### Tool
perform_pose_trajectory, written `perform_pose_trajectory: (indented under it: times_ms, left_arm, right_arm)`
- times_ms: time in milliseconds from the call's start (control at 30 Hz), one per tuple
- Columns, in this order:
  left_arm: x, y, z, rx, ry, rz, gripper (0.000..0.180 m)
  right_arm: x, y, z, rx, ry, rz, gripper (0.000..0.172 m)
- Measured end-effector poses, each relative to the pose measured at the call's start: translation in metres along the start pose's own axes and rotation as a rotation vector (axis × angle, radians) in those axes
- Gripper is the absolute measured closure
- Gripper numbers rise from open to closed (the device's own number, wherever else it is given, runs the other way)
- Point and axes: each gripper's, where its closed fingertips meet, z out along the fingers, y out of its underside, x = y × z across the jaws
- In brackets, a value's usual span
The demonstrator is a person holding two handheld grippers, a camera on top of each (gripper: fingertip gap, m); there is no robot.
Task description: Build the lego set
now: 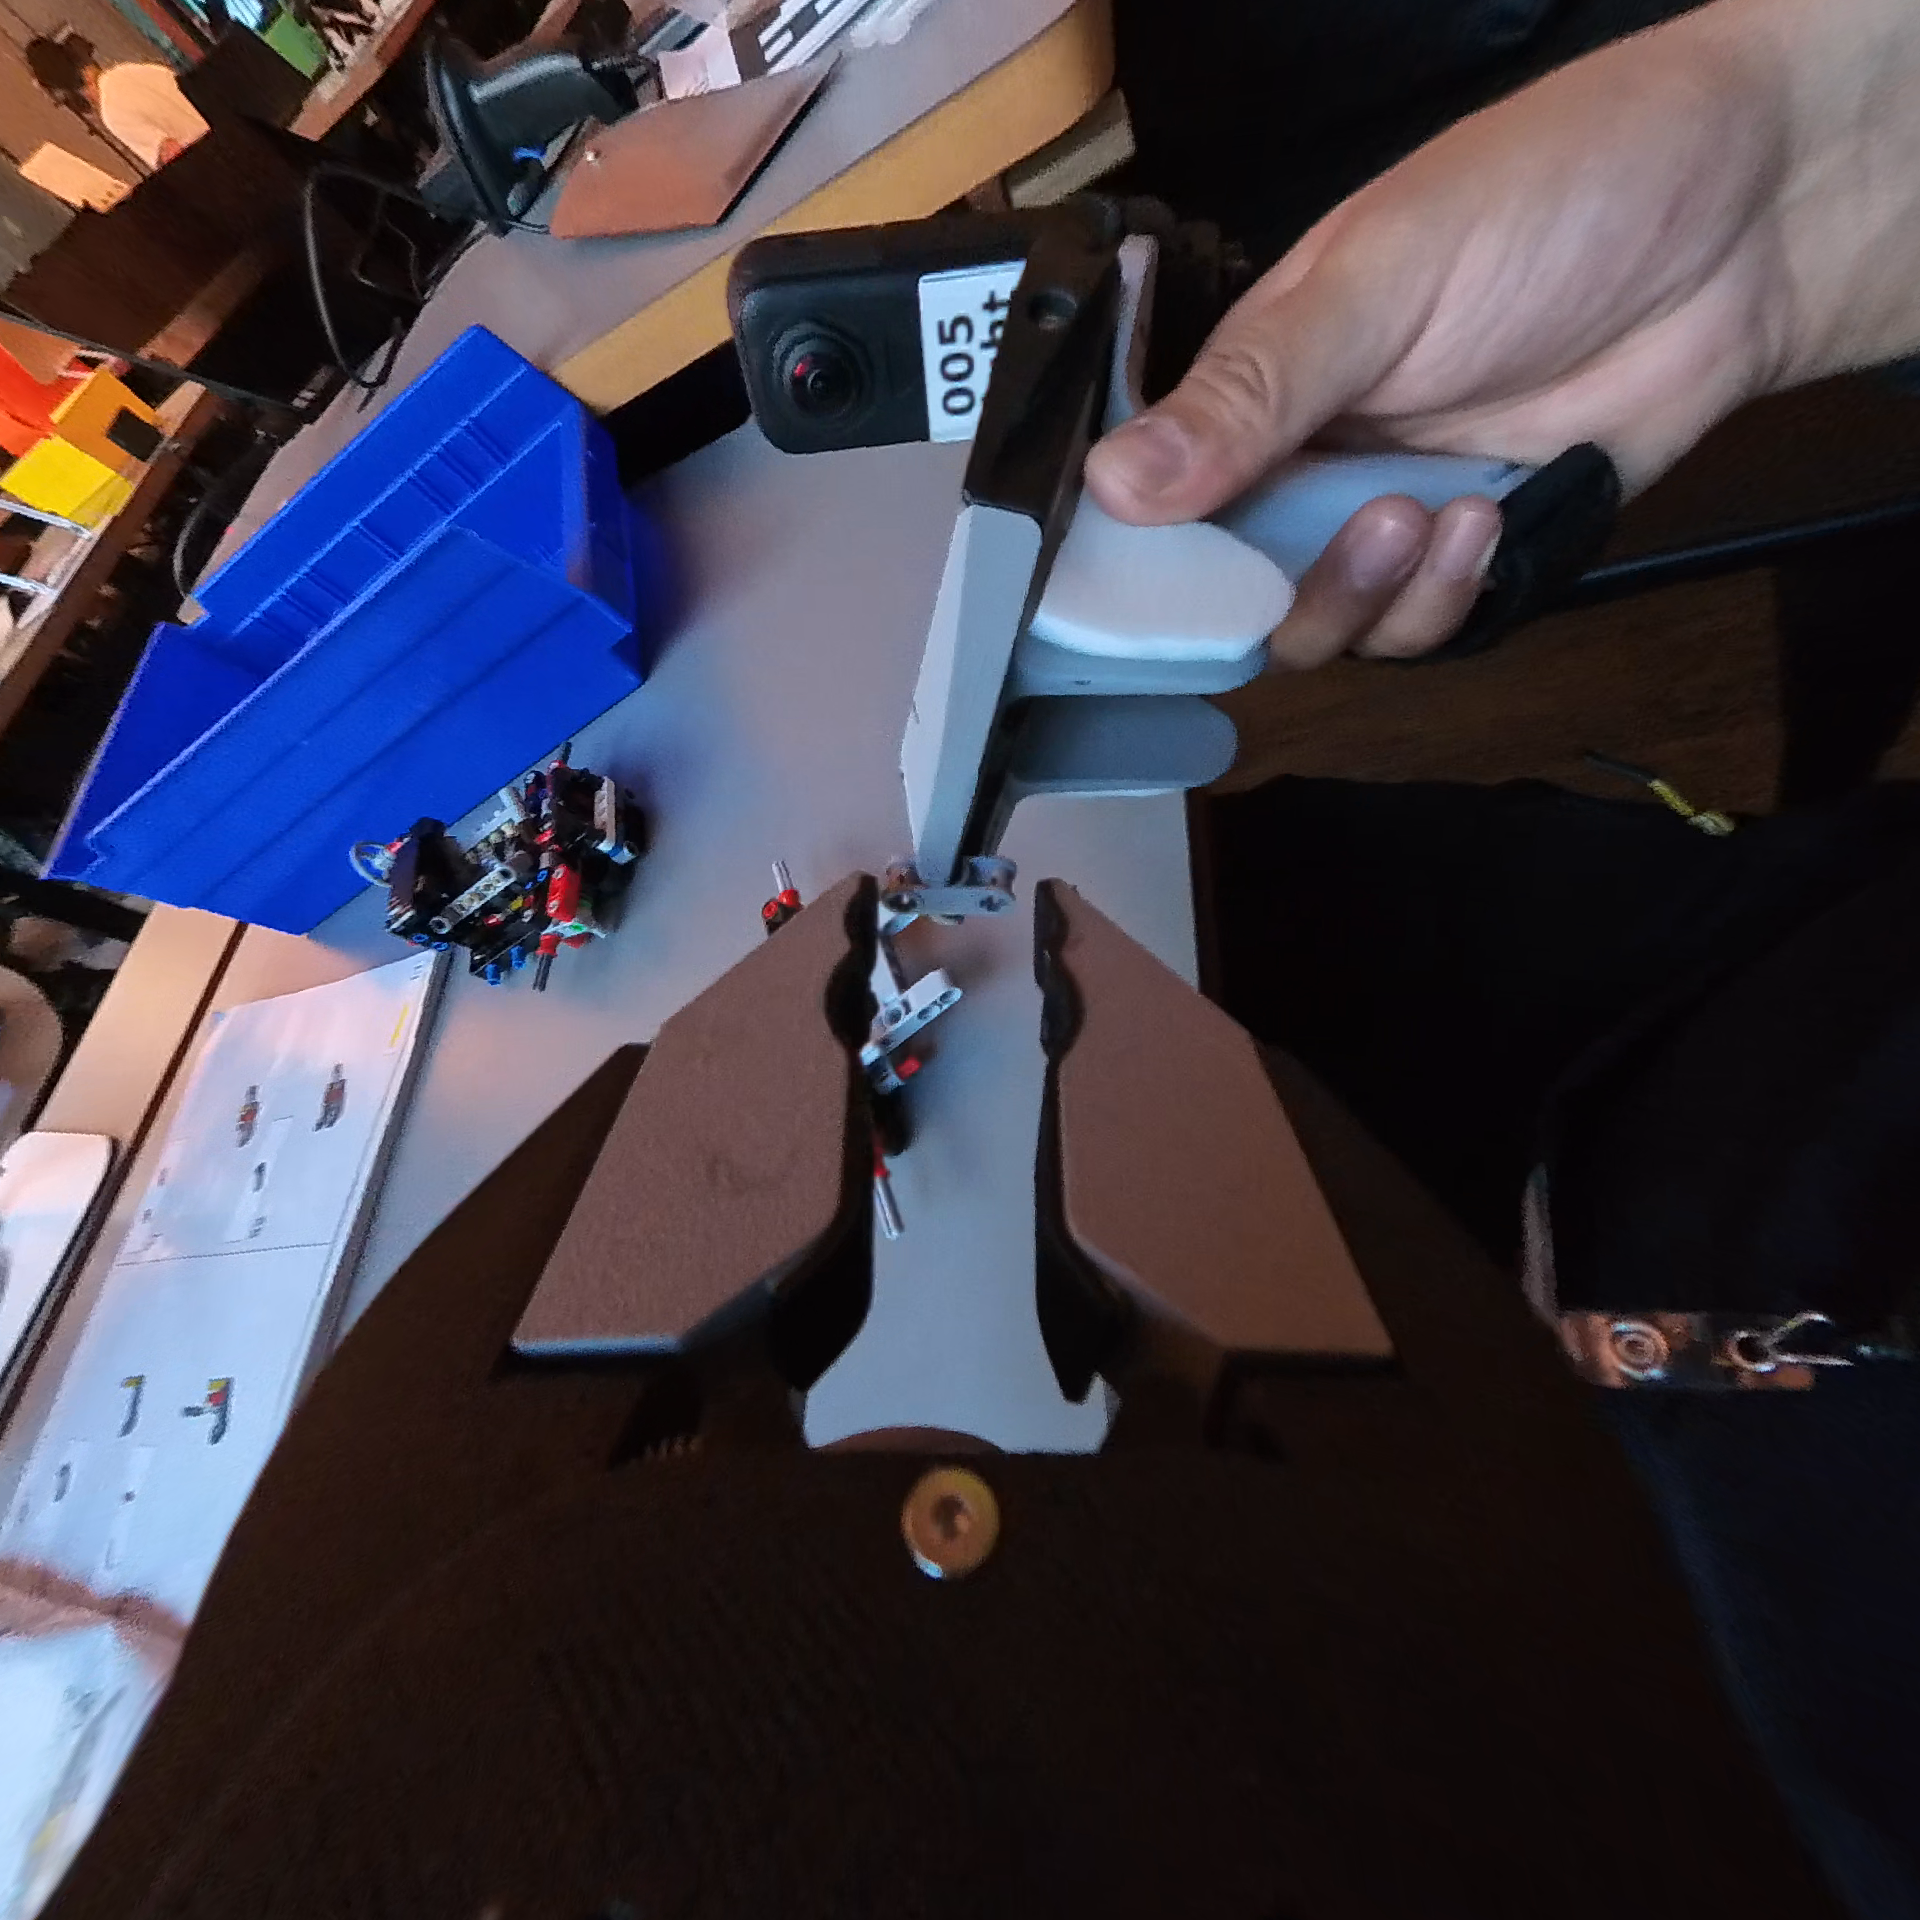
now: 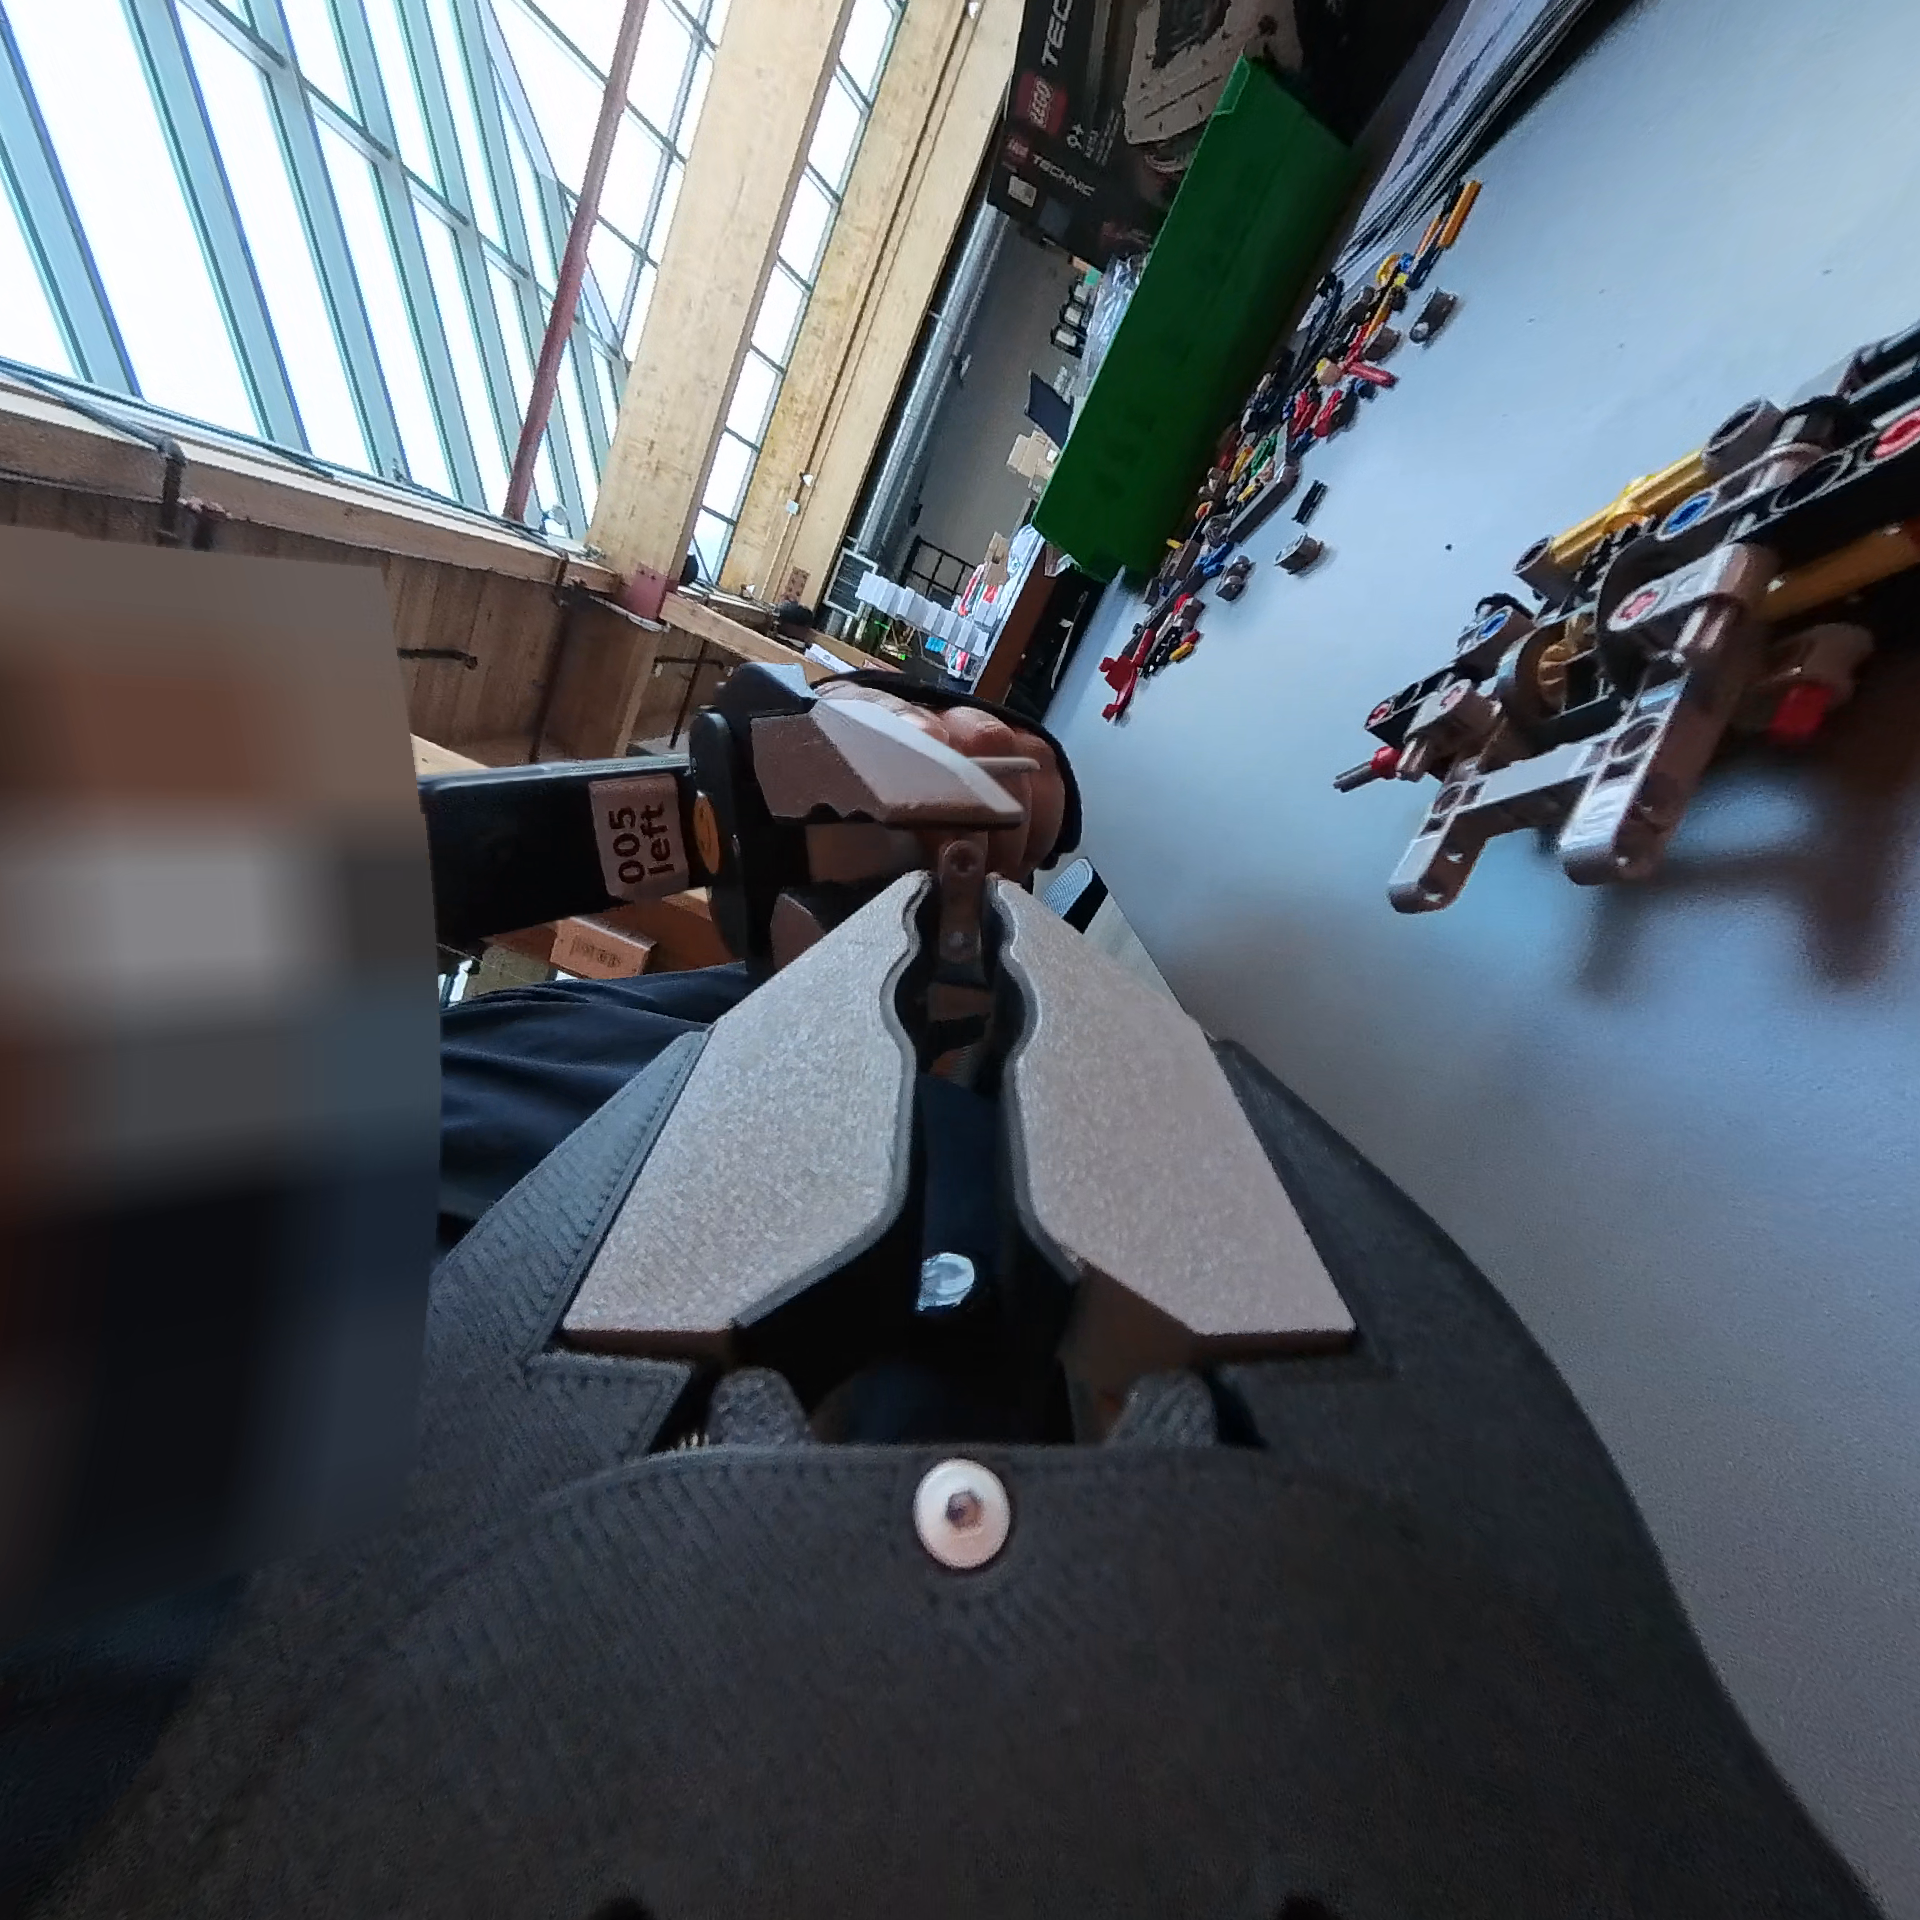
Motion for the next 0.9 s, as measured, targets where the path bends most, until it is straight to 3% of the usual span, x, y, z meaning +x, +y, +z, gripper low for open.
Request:
perform_pose_trajectory:
  times_ms: [300, 400, 567, 667, 733, 800, 900]
  left_arm:
    - [0.002, 0.001, 0.000, 0.040, 0.038, -0.044, 0.158]
    - [0.005, -0.008, -0.005, 0.122, 0.082, -0.031, 0.158]
    - [0.006, -0.021, -0.019, 0.311, 0.230, -0.127, 0.158]
    - [-0.006, -0.023, -0.026, 0.389, 0.243, -0.168, 0.158]
    - [-0.012, -0.024, -0.029, 0.421, 0.226, -0.162, 0.158]
    - [-0.020, -0.018, -0.027, 0.382, 0.140, -0.084, 0.158]
    - [-0.024, -0.002, -0.017, 0.238, 0.023, 0.088, 0.158]
  right_arm:
    - [0.002, 0.002, 0.002, -0.022, 0.025, -0.098, 0.167]
    - [-0.005, -0.002, -0.005, -0.035, 0.065, -0.310, 0.165]
    - [-0.023, 0.002, -0.015, -0.136, 0.209, -0.817, 0.151]
    - [-0.023, 0.005, -0.015, -0.239, 0.308, -0.979, 0.151]
    - [-0.015, -0.001, -0.014, -0.262, 0.382, -0.992, 0.152]
    - [-0.005, -0.007, -0.012, -0.239, 0.388, -0.874, 0.155]
    - [-0.009, -0.008, -0.007, -0.158, 0.192, -0.633, 0.159]
